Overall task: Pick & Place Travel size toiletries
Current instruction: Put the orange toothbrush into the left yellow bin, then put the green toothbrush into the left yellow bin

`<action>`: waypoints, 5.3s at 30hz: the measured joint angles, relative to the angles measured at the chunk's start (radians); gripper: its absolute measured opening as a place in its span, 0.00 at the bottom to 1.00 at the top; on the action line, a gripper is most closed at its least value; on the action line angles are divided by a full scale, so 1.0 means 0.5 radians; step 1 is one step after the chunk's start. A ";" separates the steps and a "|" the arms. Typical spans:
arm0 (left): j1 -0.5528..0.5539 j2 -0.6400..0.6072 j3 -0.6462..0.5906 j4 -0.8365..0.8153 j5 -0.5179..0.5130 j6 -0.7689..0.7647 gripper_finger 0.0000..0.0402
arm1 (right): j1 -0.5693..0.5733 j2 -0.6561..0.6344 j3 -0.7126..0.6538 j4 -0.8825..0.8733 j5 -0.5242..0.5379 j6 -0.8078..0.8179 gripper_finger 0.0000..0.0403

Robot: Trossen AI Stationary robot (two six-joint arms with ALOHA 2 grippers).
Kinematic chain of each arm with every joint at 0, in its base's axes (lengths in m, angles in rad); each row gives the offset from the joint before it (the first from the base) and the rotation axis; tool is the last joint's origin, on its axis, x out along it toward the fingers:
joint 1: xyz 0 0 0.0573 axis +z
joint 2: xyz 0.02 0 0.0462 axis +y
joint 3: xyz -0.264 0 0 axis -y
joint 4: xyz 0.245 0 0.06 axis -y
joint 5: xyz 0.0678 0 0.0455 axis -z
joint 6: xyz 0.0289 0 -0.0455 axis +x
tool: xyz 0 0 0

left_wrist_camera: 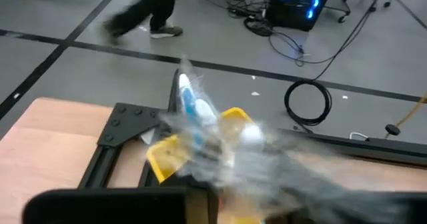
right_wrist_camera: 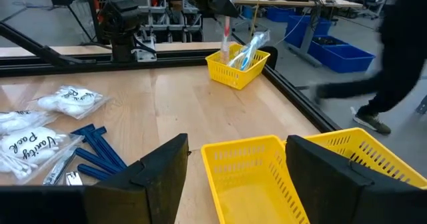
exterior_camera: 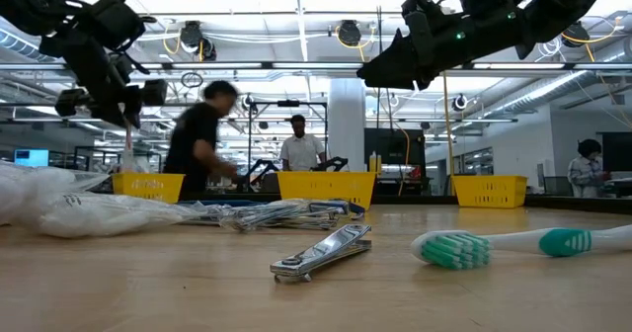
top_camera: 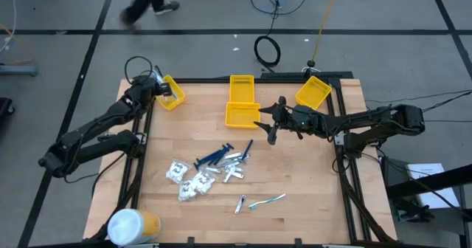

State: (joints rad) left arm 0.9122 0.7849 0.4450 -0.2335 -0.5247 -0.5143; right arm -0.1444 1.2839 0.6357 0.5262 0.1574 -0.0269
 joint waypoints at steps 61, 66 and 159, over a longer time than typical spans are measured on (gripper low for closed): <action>-0.628 -0.090 0.101 0.037 0.623 0.321 0.61 | 0.001 0.001 0.002 0.031 -0.002 0.027 0.59; -0.961 -0.007 0.101 -0.538 0.314 -0.187 0.61 | 0.001 0.001 0.002 0.031 -0.002 0.024 0.59; -0.187 0.694 0.099 0.109 -0.202 -0.395 0.33 | 0.005 0.001 0.000 -0.001 -0.010 0.046 0.59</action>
State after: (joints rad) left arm 0.8185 1.1316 0.4946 -0.1791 -0.6258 -0.7120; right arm -0.1418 1.2842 0.6357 0.5255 0.1524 -0.0040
